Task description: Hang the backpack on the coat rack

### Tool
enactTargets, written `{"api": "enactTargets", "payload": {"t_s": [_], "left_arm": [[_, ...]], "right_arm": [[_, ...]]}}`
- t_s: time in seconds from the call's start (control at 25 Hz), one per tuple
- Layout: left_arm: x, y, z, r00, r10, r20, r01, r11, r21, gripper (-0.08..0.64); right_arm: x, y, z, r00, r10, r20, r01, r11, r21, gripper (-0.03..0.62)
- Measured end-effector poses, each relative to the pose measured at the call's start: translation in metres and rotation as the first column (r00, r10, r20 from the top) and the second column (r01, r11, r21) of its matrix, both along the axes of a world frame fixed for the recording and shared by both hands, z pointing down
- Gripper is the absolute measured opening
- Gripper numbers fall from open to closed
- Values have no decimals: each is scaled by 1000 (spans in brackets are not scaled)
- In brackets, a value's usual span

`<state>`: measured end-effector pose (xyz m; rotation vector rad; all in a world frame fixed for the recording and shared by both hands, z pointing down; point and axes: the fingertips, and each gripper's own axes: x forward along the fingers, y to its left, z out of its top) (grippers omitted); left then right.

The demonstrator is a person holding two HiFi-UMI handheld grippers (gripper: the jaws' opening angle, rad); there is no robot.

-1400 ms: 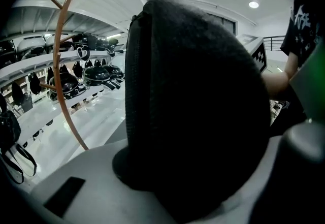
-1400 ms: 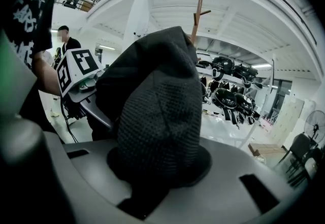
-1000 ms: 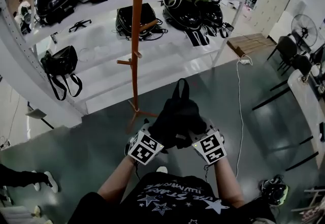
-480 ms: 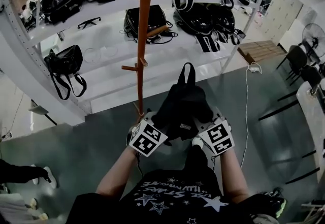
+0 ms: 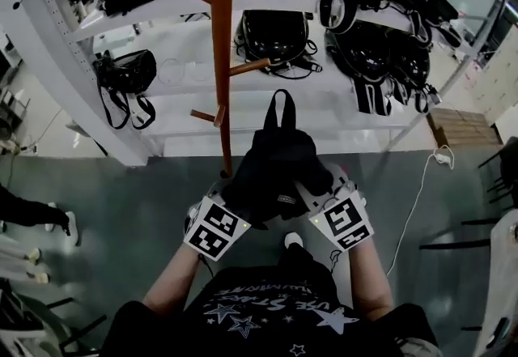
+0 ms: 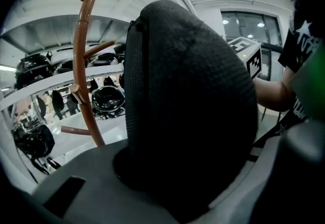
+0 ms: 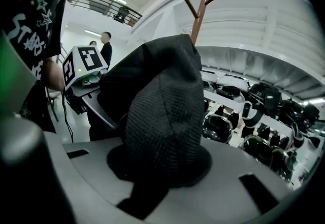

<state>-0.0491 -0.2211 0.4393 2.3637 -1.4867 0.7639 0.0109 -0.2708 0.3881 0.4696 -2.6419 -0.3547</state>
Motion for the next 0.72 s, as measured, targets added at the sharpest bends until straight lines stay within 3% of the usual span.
{"api": "enactTargets", "payload": {"t_s": [0.24,0.56,0.72], "left_arm": [[-1,-46,-15,969,-246,7,246,969,19,97],[-8,-86,-14,881,-473,-7,473,881,28,97],[-11,-96,-11,839,-544,-18,544,839,18,97]], "right_arm": [[-14,-58,-15,970,-244,10,244,970,18,89],[-38,-108,-13,894,-449,1,448,894,21,91],[-47,-121,-9,858,-514,-8,514,858,15,91]]}}
